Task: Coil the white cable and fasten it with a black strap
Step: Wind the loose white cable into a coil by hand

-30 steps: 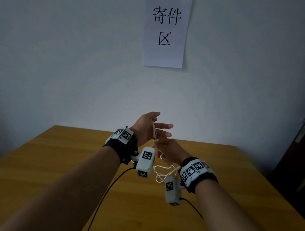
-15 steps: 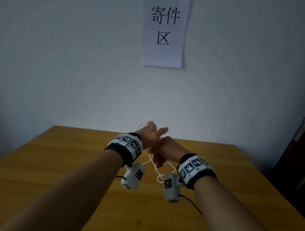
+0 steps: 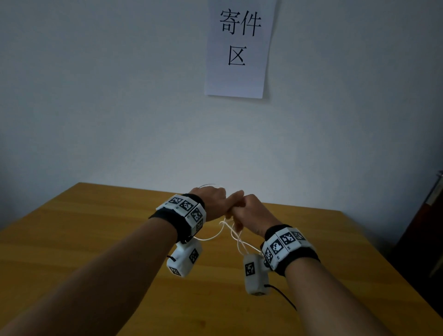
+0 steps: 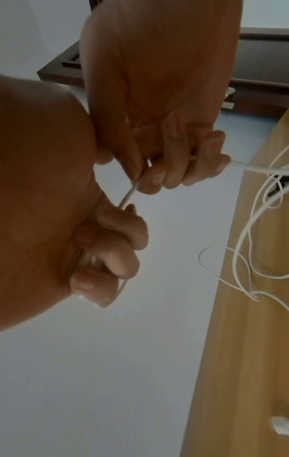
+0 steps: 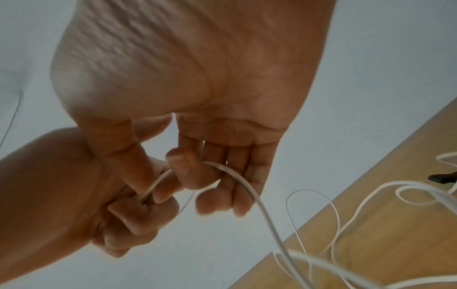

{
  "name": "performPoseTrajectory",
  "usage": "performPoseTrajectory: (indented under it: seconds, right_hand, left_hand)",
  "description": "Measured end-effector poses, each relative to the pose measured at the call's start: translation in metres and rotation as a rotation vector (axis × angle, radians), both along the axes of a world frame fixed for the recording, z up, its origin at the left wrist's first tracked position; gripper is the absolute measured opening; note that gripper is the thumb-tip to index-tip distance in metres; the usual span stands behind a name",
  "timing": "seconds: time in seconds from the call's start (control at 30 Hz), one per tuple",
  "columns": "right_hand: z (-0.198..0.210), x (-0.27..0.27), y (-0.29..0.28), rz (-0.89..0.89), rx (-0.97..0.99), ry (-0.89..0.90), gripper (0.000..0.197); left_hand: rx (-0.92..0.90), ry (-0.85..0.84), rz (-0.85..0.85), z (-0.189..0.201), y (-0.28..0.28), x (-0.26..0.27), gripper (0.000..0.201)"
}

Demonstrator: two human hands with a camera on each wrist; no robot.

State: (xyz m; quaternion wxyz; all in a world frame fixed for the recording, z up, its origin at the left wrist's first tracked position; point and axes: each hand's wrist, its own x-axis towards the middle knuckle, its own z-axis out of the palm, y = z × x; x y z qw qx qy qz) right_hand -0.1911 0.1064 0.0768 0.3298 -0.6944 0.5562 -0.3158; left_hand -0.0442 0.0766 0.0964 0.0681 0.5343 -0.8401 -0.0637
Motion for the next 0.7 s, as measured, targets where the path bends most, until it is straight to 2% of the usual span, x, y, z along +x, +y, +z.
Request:
performPoseTrajectory:
  seconds: [0.03, 0.1, 0.3, 0.5, 0.57, 0.7]
  right_hand:
    - [0.000, -0.001, 0.000, -0.003, -0.016, -0.005, 0.020]
    - [-0.001, 0.000, -0.002, -0.010, -0.032, 0.002, 0.019]
    - [-0.006, -0.012, -0.008, -0.064, -0.036, -0.002, 0.023]
    - [-0.012, -0.023, -0.014, -0.093, -0.071, 0.023, 0.023]
    - [-0.015, -0.023, -0.018, -0.107, -0.135, 0.056, 0.023]
    - [-0.019, -0.026, -0.021, -0.154, -0.230, 0.025, 0.029]
  left_hand:
    - [0.034, -0.012, 0.021, 0.000, -0.002, -0.001, 0.099]
    - [0.081, -0.016, 0.087, 0.000, -0.003, -0.001, 0.099]
    - [0.152, 0.142, 0.206, -0.004, -0.013, 0.012, 0.065]
    - [0.325, 0.338, 0.304, -0.009, -0.018, 0.022, 0.059]
    - [0.438, 0.479, 0.298, -0.009, -0.016, 0.022, 0.049]
    - [0.725, 0.946, 0.160, -0.001, -0.006, 0.022, 0.055]
